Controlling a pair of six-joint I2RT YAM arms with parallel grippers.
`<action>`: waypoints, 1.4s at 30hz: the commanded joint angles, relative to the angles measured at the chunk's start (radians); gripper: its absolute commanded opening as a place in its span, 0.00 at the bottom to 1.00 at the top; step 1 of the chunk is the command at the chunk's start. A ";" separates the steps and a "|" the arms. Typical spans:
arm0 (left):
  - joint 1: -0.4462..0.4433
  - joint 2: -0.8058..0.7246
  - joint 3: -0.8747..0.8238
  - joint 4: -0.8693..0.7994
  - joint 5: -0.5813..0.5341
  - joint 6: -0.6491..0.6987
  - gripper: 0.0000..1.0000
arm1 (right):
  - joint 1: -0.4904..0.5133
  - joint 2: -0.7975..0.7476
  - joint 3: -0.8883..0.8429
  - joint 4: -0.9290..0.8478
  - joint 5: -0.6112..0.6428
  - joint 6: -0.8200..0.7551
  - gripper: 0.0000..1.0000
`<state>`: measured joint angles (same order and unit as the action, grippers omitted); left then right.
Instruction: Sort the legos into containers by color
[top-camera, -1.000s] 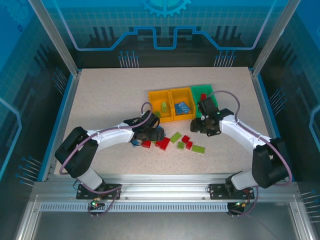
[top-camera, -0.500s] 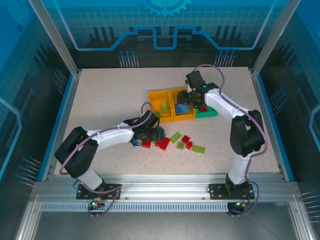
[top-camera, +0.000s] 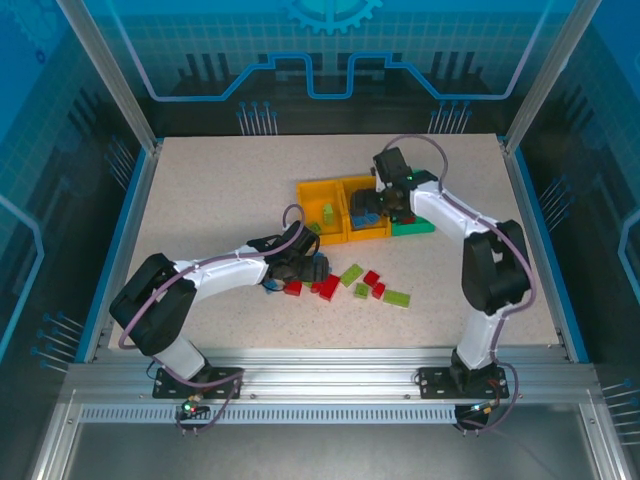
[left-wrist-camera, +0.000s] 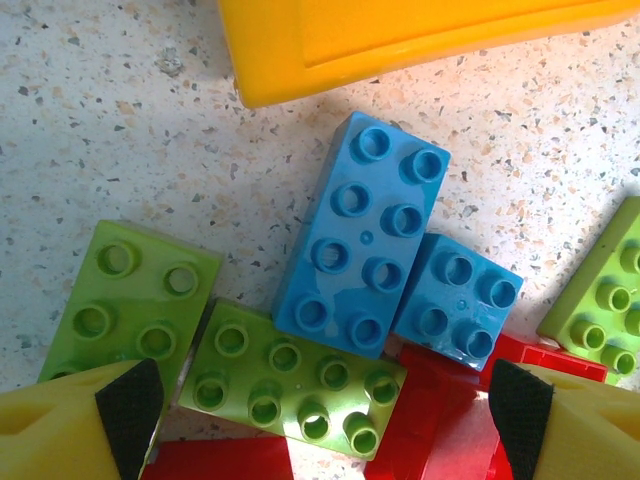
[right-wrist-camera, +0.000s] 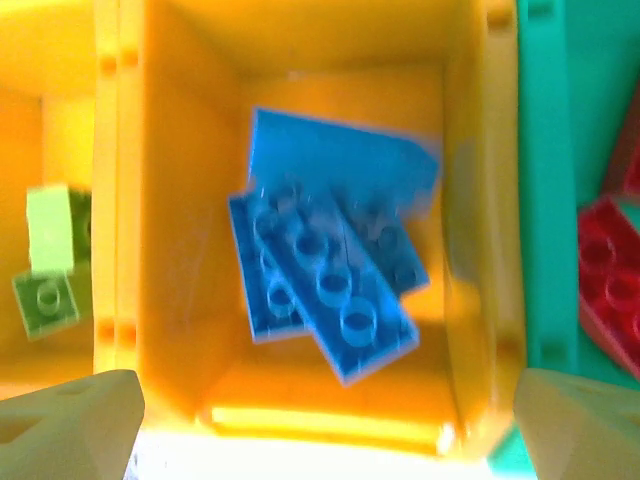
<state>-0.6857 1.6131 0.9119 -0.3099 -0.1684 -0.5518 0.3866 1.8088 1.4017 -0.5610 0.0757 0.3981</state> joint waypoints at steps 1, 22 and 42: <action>-0.008 -0.027 -0.011 -0.039 -0.026 -0.013 0.89 | 0.023 -0.149 -0.140 0.036 0.020 0.002 0.97; 0.063 -0.268 -0.201 -0.240 -0.237 -0.308 0.94 | 0.024 -0.411 -0.477 0.027 0.111 0.064 0.98; 0.182 -0.212 -0.226 -0.090 -0.127 -0.300 0.88 | -0.068 -0.463 -0.504 0.012 0.105 0.044 0.97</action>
<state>-0.5137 1.3933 0.6704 -0.4156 -0.3168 -0.8398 0.3382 1.3739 0.9081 -0.5331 0.1761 0.4438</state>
